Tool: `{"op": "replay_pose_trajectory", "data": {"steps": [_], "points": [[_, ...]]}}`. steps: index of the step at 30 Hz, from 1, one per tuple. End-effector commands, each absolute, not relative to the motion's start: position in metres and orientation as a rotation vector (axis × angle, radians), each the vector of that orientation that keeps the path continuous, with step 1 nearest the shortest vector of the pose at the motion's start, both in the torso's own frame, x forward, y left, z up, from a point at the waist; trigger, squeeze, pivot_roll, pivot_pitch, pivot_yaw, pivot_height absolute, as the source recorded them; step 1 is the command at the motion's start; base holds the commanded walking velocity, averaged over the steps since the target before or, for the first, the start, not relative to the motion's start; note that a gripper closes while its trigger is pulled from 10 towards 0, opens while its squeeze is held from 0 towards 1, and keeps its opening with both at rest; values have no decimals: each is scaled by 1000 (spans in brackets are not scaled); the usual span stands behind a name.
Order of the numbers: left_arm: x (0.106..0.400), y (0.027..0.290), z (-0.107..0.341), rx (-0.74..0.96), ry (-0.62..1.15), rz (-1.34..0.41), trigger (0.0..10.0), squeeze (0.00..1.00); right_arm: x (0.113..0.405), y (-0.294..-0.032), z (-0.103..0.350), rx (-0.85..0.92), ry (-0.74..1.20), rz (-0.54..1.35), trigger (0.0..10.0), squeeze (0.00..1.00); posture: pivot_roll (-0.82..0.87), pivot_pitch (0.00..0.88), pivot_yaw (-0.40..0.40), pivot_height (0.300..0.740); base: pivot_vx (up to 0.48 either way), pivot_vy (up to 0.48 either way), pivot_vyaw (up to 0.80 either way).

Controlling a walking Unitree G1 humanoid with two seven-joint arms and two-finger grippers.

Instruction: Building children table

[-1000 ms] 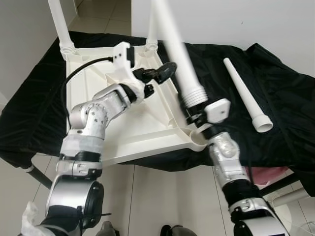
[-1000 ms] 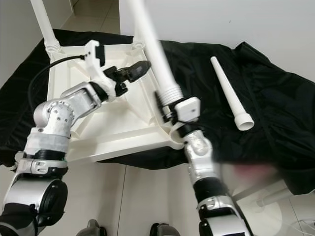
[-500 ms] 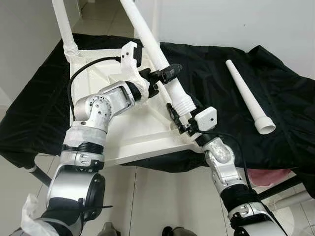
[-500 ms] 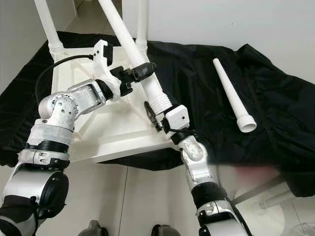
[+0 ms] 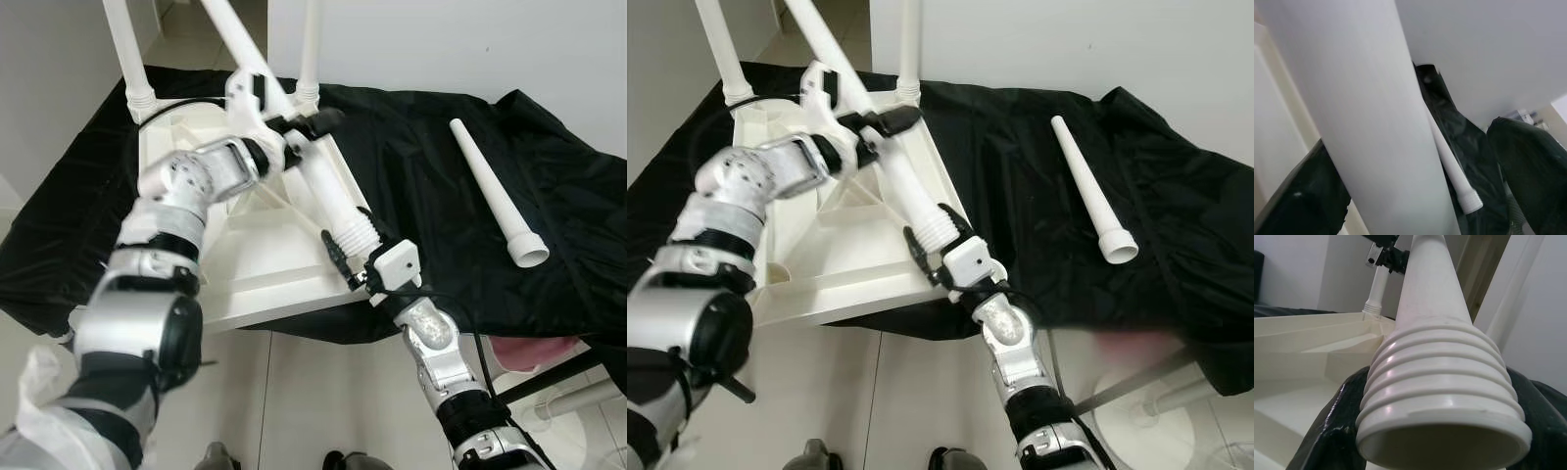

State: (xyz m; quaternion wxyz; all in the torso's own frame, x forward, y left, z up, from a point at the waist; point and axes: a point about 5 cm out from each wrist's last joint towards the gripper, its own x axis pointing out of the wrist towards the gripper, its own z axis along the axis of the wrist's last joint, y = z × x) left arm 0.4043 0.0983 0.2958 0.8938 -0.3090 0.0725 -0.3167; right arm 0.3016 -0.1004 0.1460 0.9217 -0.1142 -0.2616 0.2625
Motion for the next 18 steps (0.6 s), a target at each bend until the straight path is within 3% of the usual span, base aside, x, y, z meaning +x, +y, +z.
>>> {"op": "replay_pose_trajectory", "data": {"steps": [1, 3, 4, 6, 7, 18], "points": [[407, 106, 314, -657, 70, -699, 10000, 0, 298, -103, 137, -250, -506, 541, 10000, 0, -18, 68, -33, 740, 0, 0, 0], [408, 109, 317, -672, 57, -685, 10000, 0, 298, -104, 137, -252, -502, 536, 10000, 0, -21, 67, -30, 740, 0, 0, 0], [409, 110, 318, -698, 55, -686, 5333, 0, 299, -105, 137, -255, -500, 533, 10000, 0, -21, 67, -30, 740, 0, 0, 0], [409, 110, 318, -698, 55, -686, 5333, 0, 299, -105, 137, -255, -500, 533, 10000, 0, -21, 67, -30, 740, 0, 0, 0], [409, 109, 319, -710, 51, -696, 0, 0, 299, -107, 137, -257, -498, 531, 10000, 0, -23, 66, -27, 740, 0, 0, 0], [410, 100, 322, -757, 35, -752, 0, 0, 304, -110, 139, -256, -492, 525, 10000, 0, -21, 74, -31, 740, 0, 0, 0]]}}
